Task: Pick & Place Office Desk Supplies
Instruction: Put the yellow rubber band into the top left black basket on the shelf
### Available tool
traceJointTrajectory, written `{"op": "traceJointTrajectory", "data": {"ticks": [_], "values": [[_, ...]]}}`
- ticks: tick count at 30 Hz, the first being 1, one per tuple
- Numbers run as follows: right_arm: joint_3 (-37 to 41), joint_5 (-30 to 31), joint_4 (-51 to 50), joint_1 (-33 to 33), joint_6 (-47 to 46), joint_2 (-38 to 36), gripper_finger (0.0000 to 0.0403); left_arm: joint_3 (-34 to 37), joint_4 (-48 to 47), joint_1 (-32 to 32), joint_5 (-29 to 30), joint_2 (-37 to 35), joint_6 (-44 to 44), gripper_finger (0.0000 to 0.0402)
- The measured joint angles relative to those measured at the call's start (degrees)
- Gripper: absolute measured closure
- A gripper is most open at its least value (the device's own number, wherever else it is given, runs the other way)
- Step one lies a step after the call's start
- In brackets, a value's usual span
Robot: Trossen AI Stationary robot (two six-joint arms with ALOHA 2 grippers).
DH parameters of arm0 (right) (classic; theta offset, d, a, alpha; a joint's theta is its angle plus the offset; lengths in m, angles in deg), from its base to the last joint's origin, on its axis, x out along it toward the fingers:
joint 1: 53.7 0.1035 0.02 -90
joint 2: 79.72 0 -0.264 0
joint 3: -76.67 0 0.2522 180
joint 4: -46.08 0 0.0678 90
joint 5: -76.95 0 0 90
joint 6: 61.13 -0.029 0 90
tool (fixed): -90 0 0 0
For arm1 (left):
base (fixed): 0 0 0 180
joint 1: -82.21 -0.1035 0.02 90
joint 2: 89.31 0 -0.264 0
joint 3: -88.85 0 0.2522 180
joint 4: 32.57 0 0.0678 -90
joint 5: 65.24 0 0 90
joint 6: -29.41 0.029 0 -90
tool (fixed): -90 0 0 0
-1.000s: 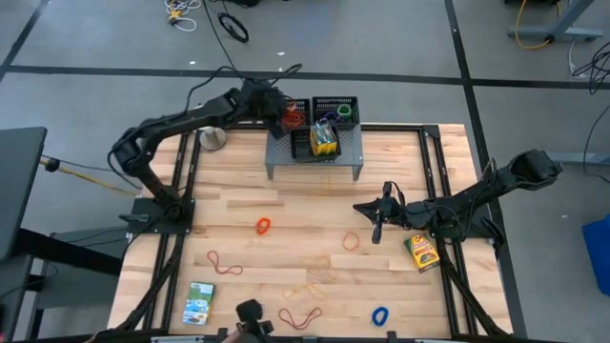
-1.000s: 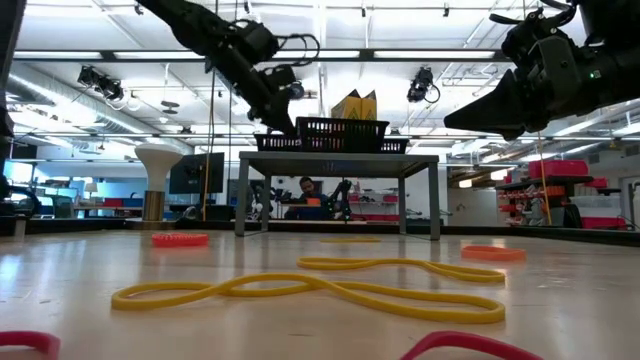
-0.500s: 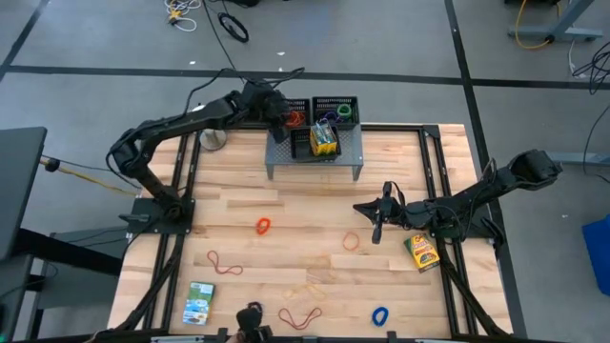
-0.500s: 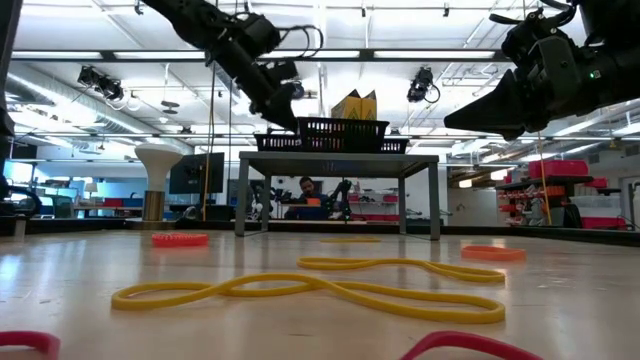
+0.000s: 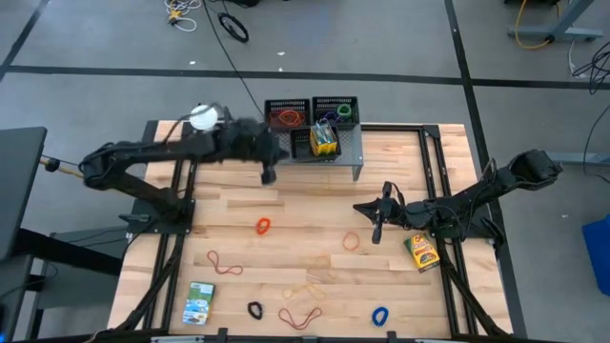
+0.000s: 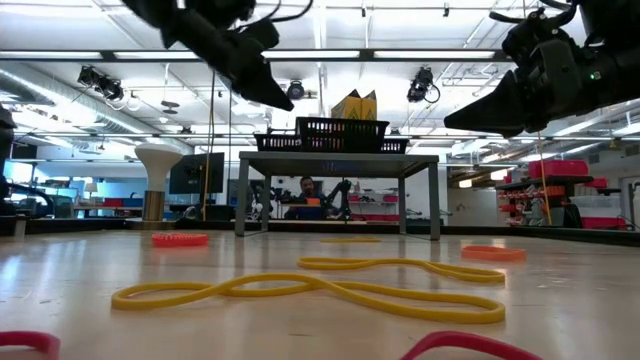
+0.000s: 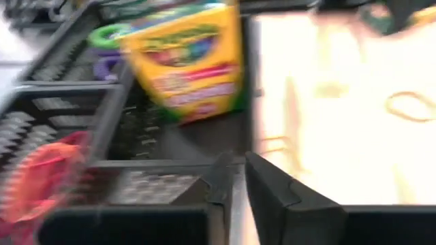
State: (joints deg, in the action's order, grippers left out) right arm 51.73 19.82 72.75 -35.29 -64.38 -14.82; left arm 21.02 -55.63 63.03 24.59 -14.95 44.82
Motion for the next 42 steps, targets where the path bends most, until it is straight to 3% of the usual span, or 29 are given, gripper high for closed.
{"op": "traceJointTrajectory", "data": {"ticks": [4,9,13,16,21,27,32,37,42], "values": [[0.0,0.0,0.0,0.0,1.0,0.0,0.0391,10.1,14.2,6.5,0.0,-2.0,-3.2,0.0394],[0.0,0.0,0.0,0.0,1.2,0.0,0.0391,20.7,33.8,13.7,0.9,-1.5,-9.5,0.039],[0.0,0.0,0.0,0.0,1.2,0.0,0.0391,27.4,44.2,18.8,5.6,-0.5,-12.9,0.0388],[0.0,-0.8,0.0,0.0,0.5,0.0,0.0391,30.6,47.6,22.1,10.6,-0.3,-13.9,0.039],[0.0,-11.5,0.3,0.0,-10.8,0.0,0.0391,33.6,47.3,25.8,18.1,-0.2,-16.9,0.0387],[0.0,-16.5,8.2,0.0,-14.7,0.0,0.0391,34.7,49.6,28.3,18.2,2.9,-17.4,0.0386],[-0.1,-23.8,14.2,0.1,-14.8,0.0,0.0391,34.7,58.7,28.7,17.7,9.7,-16.9,0.039],[-1.4,-19.1,6.1,2.3,-17.1,0.0,0.0391,34.7,71.4,28.6,13.2,19.1,-17.0,0.0391],[-12.9,-11.5,-22.6,5.4,-23.5,2.0,0.0381,34.6,81.9,28.6,10.1,27.0,-17.8,0.0392]]}}
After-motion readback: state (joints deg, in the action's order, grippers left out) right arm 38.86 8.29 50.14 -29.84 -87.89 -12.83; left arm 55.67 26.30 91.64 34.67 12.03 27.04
